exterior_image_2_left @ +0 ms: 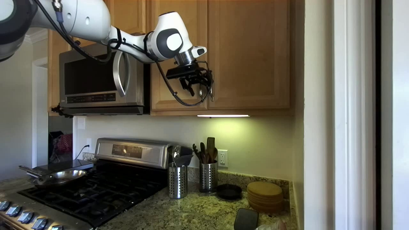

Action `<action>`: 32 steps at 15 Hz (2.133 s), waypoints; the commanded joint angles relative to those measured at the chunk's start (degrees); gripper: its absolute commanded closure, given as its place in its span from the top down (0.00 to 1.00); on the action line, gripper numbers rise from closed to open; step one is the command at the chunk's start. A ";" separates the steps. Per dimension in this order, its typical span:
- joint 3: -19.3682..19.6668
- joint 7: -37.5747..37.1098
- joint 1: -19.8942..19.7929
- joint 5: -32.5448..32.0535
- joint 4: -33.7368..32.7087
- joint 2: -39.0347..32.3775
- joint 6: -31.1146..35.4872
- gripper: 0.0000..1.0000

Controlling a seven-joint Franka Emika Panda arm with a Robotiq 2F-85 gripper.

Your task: Open the cupboard

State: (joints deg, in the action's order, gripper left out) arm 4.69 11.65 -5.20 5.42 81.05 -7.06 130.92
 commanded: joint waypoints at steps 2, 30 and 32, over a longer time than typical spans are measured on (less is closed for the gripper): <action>-0.11 -0.70 0.97 -5.32 -1.89 1.91 -6.08 1.00; -1.94 0.03 -0.06 -3.25 -7.03 -2.43 -6.00 0.10; -2.21 -0.72 0.30 -3.04 -5.69 -1.87 -6.02 0.10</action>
State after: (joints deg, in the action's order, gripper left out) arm 3.05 11.34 -5.47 1.83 73.71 -9.92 125.40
